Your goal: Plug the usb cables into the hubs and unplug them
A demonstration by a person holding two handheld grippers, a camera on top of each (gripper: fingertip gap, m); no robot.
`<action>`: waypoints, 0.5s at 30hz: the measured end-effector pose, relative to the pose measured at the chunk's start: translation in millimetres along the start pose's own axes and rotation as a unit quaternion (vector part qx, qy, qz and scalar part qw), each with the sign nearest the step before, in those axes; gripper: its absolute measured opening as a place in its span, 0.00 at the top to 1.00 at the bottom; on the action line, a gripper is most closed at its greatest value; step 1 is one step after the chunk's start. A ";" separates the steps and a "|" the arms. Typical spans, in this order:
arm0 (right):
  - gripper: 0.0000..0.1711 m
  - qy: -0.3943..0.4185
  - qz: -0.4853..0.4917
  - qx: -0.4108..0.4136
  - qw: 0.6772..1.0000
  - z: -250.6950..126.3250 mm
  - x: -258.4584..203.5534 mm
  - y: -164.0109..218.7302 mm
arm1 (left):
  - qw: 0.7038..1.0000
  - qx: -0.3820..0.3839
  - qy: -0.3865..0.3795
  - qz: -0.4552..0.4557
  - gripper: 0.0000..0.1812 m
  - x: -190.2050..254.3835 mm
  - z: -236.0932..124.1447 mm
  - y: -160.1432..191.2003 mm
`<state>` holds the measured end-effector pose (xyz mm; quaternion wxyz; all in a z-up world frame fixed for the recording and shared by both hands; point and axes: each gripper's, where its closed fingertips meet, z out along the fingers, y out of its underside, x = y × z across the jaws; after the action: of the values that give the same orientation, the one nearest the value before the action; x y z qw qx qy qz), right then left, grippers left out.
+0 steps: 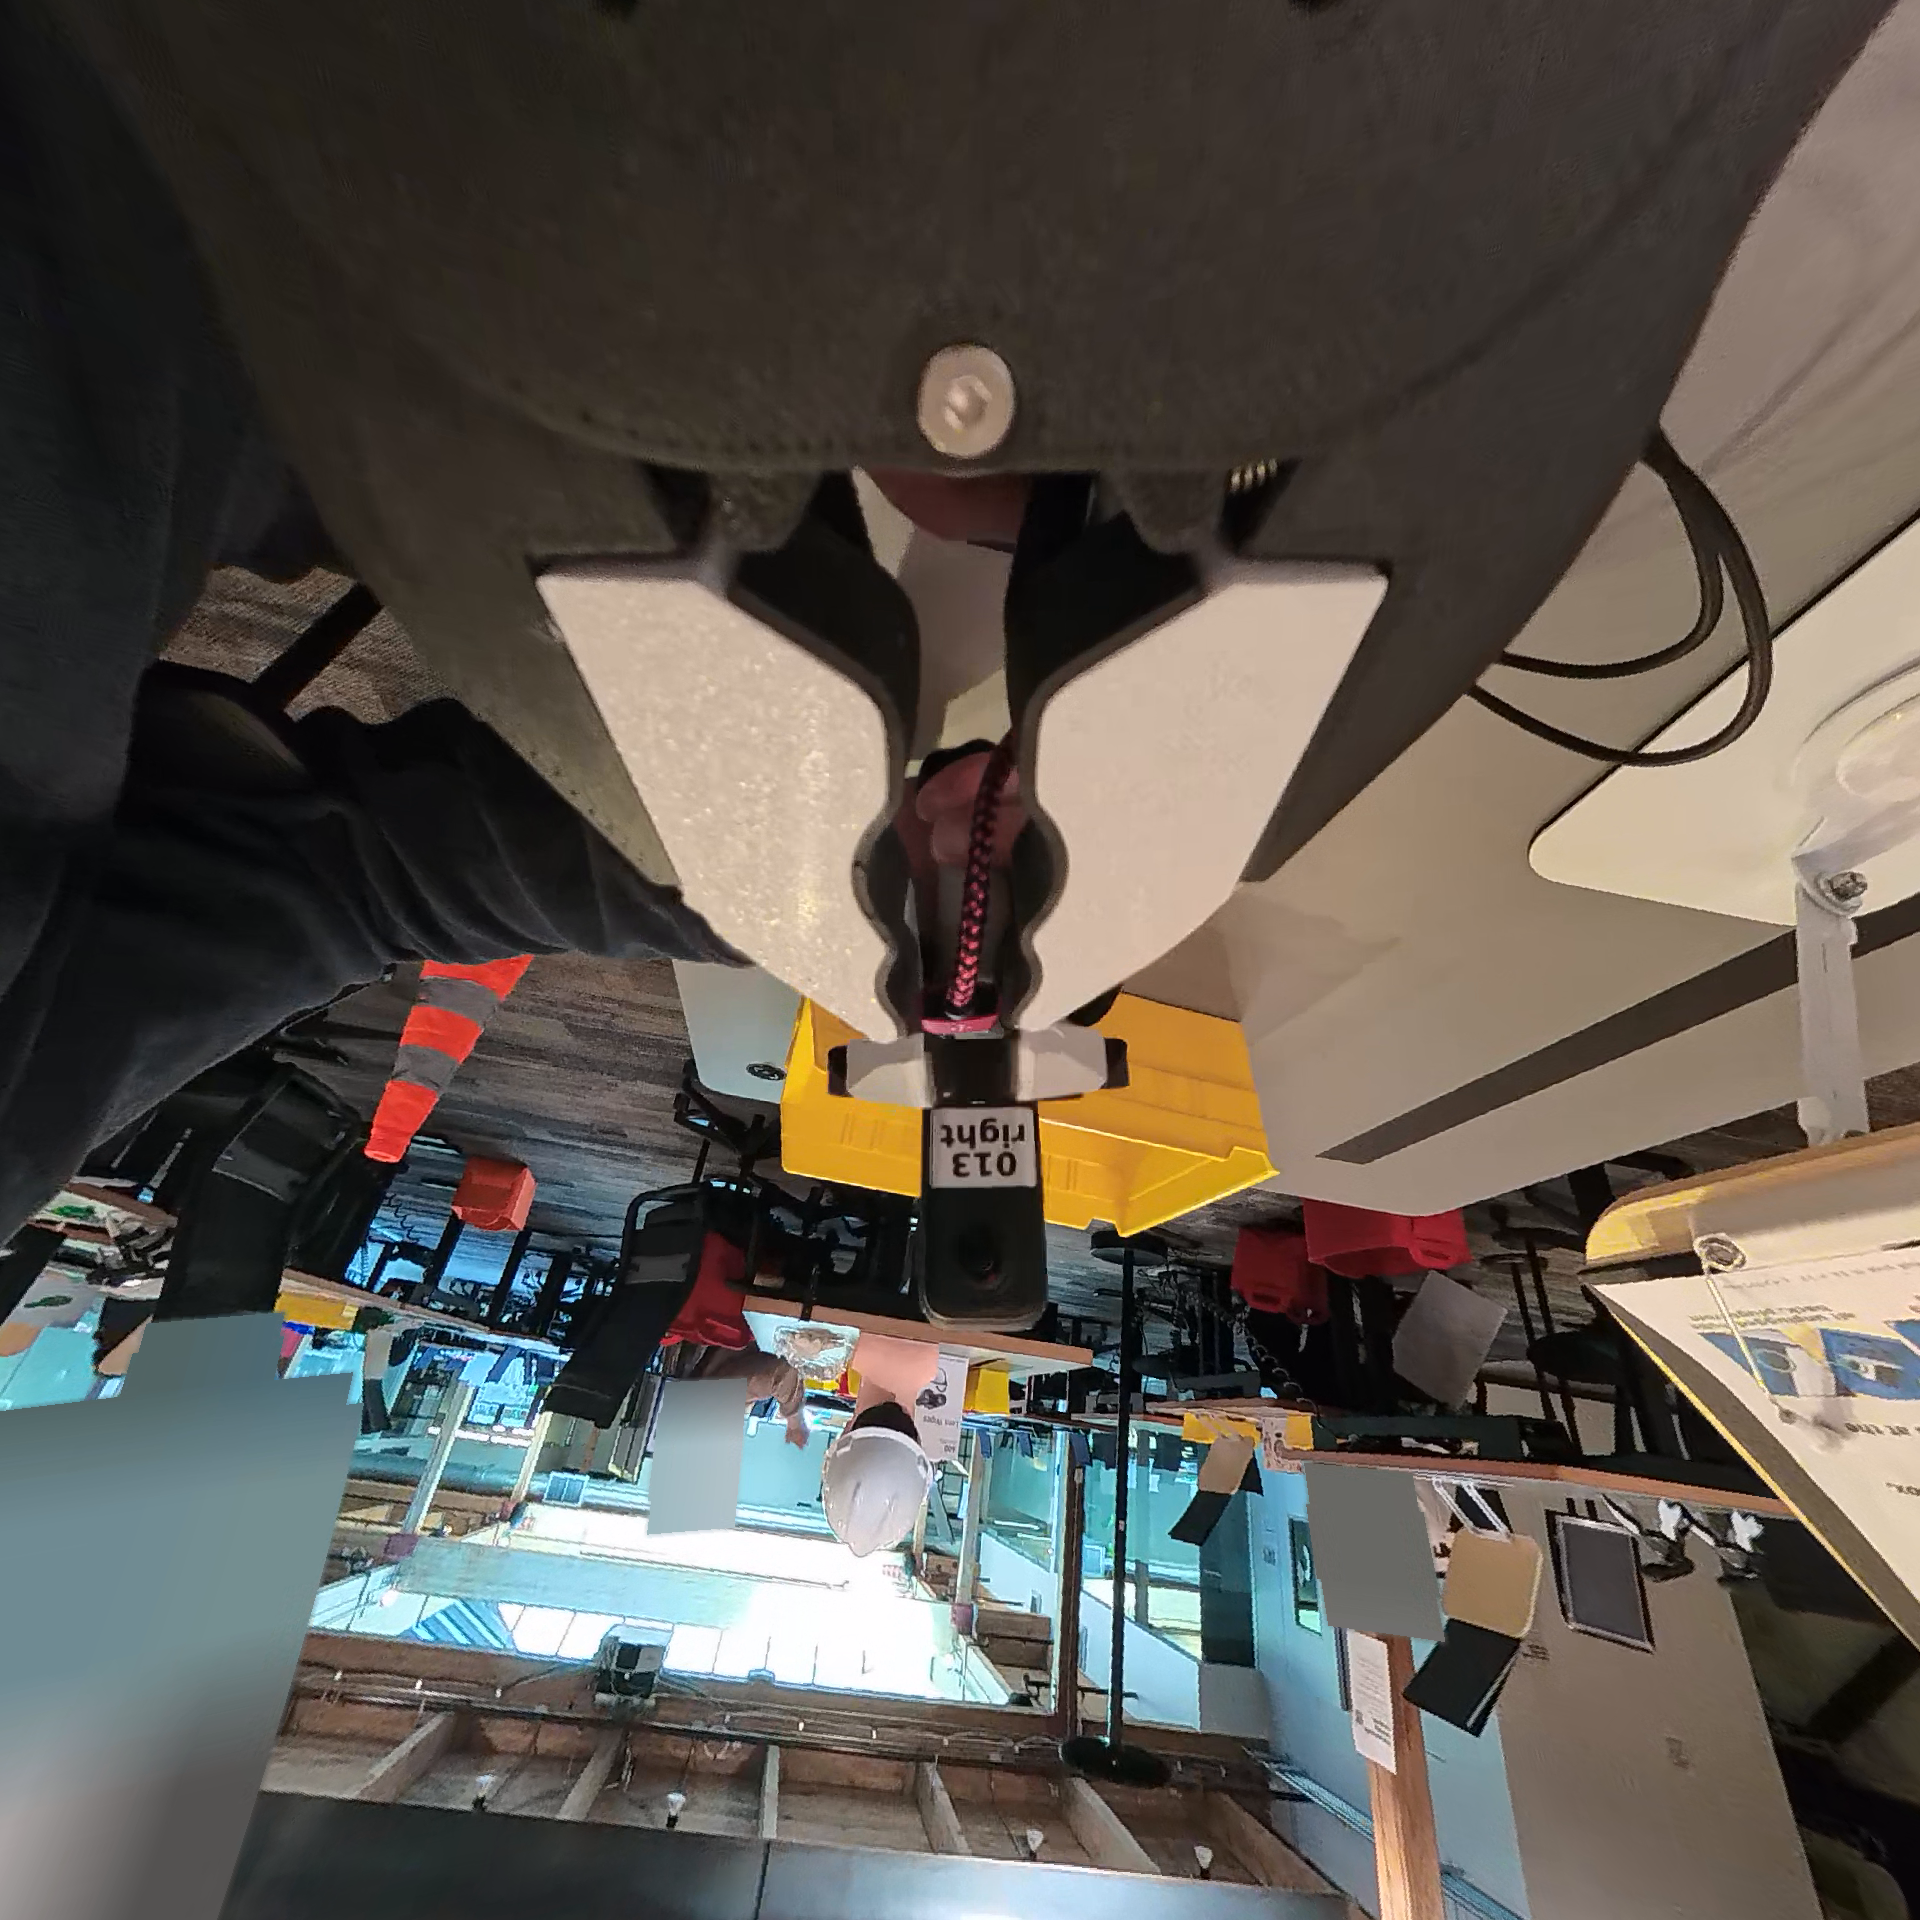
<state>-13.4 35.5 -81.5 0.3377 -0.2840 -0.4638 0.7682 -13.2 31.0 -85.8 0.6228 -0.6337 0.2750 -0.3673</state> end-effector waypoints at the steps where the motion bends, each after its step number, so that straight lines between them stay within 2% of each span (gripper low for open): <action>1: 0.92 -0.001 0.000 -0.004 1.000 0.0 -0.4 1.0 | 1.000 -0.003 0.000 0.003 0.92 0.1 0.1 0.6; 4: 0.90 -0.001 0.001 -0.022 1.000 1.2 -0.7 5.8 | 1.000 -0.006 0.004 0.006 0.92 1.9 0.9 1.0; 7: 0.94 -0.008 -0.001 -0.029 1.000 3.1 -3.3 9.0 | 1.000 -0.010 0.003 0.007 0.92 1.3 1.3 1.9; 10: 0.95 -0.003 -0.013 -0.031 0.999 2.7 -3.2 9.8 | 1.000 -0.011 0.003 0.006 0.92 1.1 1.2 2.4; 15: 0.95 -0.005 -0.006 0.001 1.000 2.8 -3.2 4.5 | 1.000 0.018 -0.002 -0.004 0.92 0.8 3.6 -3.9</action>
<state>-14.6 30.0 -84.0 0.3404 -0.2766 -0.4663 0.7682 -10.3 32.7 -81.7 0.6334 -0.6240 0.2645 -0.3734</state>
